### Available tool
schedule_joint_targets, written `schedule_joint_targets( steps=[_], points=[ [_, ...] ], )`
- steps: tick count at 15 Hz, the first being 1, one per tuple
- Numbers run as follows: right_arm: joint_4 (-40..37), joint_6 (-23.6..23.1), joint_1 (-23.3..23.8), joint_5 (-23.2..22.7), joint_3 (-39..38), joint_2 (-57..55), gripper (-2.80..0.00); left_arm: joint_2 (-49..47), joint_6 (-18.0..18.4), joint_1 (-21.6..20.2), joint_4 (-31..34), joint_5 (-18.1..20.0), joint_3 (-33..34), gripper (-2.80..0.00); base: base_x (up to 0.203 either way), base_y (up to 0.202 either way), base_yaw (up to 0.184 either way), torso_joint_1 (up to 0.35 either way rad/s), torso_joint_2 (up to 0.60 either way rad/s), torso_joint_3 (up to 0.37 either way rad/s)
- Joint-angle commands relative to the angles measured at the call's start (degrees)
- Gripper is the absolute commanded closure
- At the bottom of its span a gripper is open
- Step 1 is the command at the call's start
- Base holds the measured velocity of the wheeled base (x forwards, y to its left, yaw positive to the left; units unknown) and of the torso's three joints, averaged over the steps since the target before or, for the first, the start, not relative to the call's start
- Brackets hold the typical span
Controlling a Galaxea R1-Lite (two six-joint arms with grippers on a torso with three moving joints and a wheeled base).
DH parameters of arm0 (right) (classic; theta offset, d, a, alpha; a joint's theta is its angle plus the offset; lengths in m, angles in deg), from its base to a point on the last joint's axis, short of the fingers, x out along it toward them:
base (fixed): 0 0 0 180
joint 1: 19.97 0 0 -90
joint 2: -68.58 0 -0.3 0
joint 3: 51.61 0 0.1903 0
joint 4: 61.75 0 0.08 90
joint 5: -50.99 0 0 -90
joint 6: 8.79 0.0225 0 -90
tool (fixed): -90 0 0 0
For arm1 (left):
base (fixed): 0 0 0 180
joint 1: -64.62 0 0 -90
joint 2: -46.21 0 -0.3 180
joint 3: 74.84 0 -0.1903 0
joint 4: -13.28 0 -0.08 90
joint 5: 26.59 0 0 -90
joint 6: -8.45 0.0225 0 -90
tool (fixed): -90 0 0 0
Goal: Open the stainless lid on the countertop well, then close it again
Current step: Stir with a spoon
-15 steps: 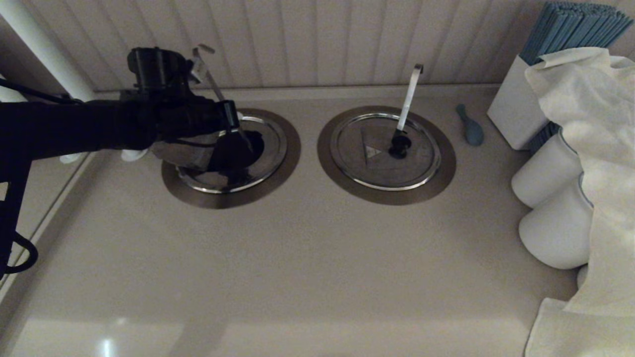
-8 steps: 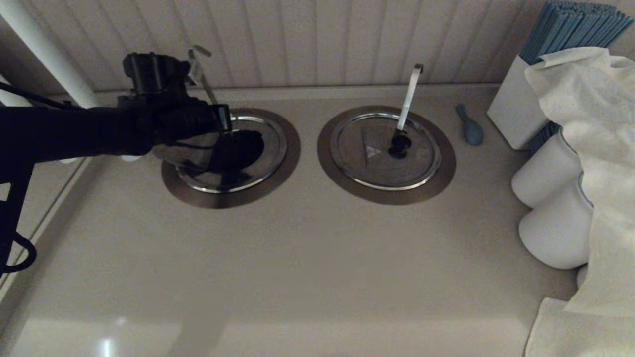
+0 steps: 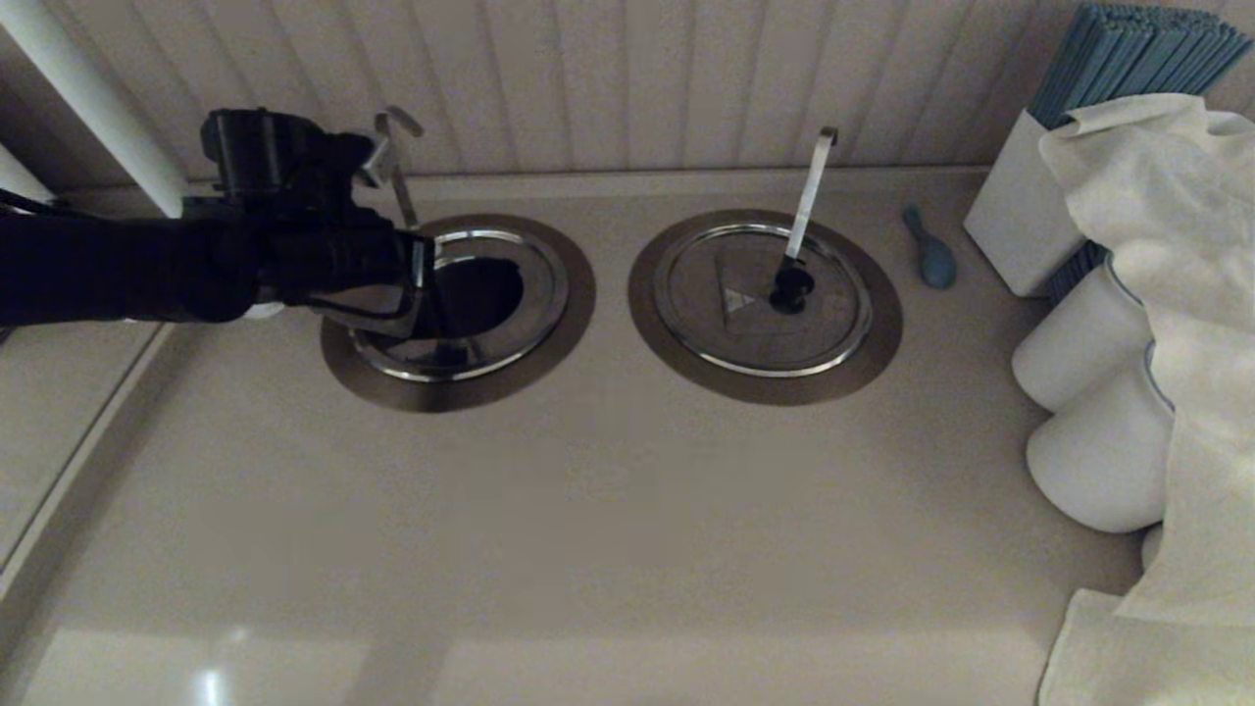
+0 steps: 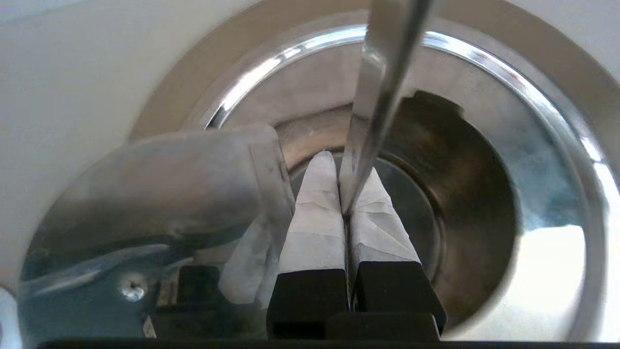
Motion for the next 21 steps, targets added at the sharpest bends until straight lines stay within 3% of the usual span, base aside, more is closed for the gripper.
schedule_joint_targets(
  steps=[1,5,10,14,15,17,18,20,21],
  points=[
    [0.0,0.0,0.0,0.0,0.0,0.0,0.00,1.3,0.1,0.6,0.8,1.7,0.9,0.00,0.000,0.000,0.000,0.000,0.00,0.000],
    [0.0,0.1,-0.1,0.0,0.0,0.0,0.00,2.0,-0.5,1.1,5.8,7.3,0.2,0.00,0.000,0.000,0.000,0.000,0.00,0.000],
    [0.0,0.0,0.0,0.0,0.0,-0.1,0.00,0.5,-6.1,4.5,5.5,7.5,-1.1,0.00,0.000,0.000,0.000,0.000,0.00,0.000],
    [0.0,0.0,0.0,0.0,-0.1,0.0,0.00,-2.5,-9.7,4.6,3.5,6.6,-4.4,0.00,0.000,0.000,0.000,0.000,0.00,0.000],
    [0.0,0.0,0.0,0.0,0.0,-0.1,0.00,-3.1,-11.2,4.6,2.7,5.9,-5.2,0.00,0.000,0.000,0.000,0.000,0.00,0.000],
    [0.0,0.0,0.0,0.0,0.0,0.0,0.00,-6.5,-13.6,4.6,0.6,0.8,-8.6,0.00,0.000,0.000,0.000,0.000,0.00,0.000],
    [0.0,0.0,0.0,0.0,0.0,0.0,0.00,-7.0,-13.8,4.6,-0.1,-0.4,-9.1,0.00,0.000,0.000,0.000,0.000,0.00,0.000],
    [0.0,0.0,0.0,0.0,0.0,0.0,0.00,-10.1,-13.1,5.0,-2.4,-7.3,-11.3,0.00,0.000,0.000,0.000,0.000,0.00,0.000],
    [0.0,0.1,0.0,0.0,0.0,0.0,0.00,-10.3,-12.2,6.0,-2.6,-7.7,-11.4,0.00,0.000,0.000,0.000,0.000,0.00,0.000]
  ],
)
